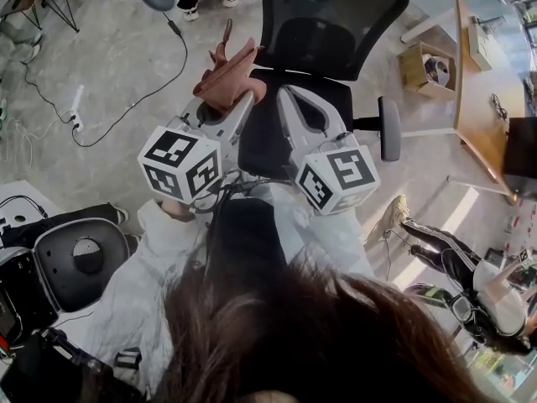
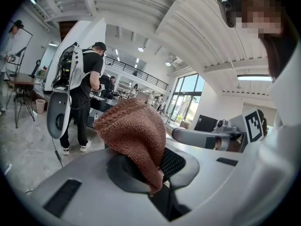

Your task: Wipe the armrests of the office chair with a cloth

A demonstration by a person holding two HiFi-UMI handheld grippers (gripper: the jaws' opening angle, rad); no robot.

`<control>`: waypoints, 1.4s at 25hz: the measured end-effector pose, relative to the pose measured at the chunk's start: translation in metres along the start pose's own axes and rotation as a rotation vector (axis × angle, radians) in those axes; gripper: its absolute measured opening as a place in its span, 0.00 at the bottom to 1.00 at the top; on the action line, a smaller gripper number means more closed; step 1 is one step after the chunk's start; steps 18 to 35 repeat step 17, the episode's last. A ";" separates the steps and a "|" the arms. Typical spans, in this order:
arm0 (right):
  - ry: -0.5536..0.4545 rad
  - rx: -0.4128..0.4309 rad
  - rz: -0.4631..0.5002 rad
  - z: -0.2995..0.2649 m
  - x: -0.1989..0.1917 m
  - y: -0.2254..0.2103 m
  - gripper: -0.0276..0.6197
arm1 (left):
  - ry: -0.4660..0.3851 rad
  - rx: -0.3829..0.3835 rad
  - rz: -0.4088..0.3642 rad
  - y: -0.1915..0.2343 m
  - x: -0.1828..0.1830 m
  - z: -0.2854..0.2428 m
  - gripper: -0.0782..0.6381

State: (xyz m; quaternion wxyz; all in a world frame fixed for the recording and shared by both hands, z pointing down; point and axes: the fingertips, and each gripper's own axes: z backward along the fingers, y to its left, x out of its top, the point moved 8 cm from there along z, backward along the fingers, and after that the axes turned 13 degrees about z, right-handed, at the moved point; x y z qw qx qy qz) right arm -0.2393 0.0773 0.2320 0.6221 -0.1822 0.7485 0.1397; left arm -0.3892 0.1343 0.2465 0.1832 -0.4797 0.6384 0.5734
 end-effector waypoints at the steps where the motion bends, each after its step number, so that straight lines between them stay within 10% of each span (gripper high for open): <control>1: -0.001 0.000 0.000 0.000 0.000 0.000 0.04 | -0.002 -0.001 0.005 0.001 0.000 0.000 0.18; 35: 0.011 0.014 -0.009 -0.002 -0.002 -0.003 0.04 | 0.018 -0.011 0.021 0.003 -0.001 -0.005 0.18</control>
